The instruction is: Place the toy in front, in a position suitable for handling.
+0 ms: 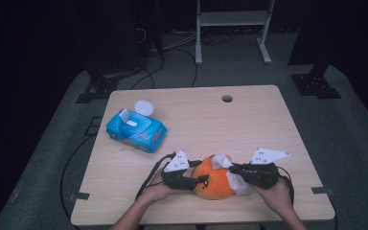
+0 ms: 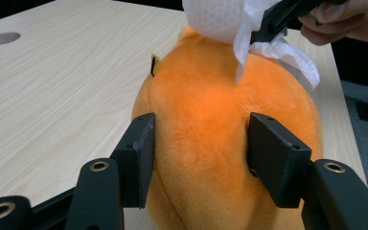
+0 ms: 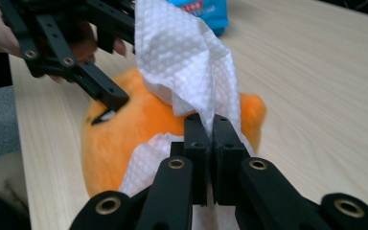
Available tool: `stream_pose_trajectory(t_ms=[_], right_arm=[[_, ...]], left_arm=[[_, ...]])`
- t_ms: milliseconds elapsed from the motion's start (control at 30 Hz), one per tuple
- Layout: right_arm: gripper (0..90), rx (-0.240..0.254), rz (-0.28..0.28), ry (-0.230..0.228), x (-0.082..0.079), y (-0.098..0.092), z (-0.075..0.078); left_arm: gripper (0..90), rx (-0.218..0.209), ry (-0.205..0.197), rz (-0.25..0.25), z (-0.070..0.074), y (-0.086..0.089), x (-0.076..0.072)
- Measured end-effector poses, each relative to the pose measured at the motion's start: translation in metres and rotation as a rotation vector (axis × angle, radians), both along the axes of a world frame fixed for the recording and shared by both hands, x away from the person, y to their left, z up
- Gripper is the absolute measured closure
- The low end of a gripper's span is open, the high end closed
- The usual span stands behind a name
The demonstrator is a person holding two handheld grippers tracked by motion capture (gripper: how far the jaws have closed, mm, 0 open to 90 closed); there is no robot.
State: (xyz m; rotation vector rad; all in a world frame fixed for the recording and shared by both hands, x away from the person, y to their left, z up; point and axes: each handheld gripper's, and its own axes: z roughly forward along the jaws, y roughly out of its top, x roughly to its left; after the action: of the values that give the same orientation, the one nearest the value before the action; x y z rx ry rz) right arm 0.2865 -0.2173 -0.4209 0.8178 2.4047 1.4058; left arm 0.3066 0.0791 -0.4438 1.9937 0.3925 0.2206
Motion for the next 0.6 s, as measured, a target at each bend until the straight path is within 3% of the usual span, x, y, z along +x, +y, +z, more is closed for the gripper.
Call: stream_pose_trajectory(t_ms=[133, 233, 367, 500, 600], right_arm=[[86.1, 0.005, -0.041, 0.04, 0.004, -0.013, -0.006], [86.2, 0.042, 0.0, 0.019, -0.002, -0.008, -0.001], [86.1, 0.014, 0.039, 0.013, -0.004, 0.002, -0.003], [86.1, 0.003, -0.001, 0.06, 0.002, -0.009, -0.009], [86.2, 0.009, -0.013, 0.057, 0.002, -0.011, -0.007]], left_arm=[[43.7, -0.008, 0.015, 0.016, -0.002, 0.003, 0.004], [43.7, -0.013, 0.03, 0.032, -0.004, 0.008, 0.007], [43.9, -0.026, 0.044, 0.044, -0.005, 0.013, 0.011], [44.1, -0.032, 0.046, 0.049, -0.006, 0.012, 0.012], [44.3, -0.035, 0.053, 0.053, -0.006, 0.013, 0.013]])
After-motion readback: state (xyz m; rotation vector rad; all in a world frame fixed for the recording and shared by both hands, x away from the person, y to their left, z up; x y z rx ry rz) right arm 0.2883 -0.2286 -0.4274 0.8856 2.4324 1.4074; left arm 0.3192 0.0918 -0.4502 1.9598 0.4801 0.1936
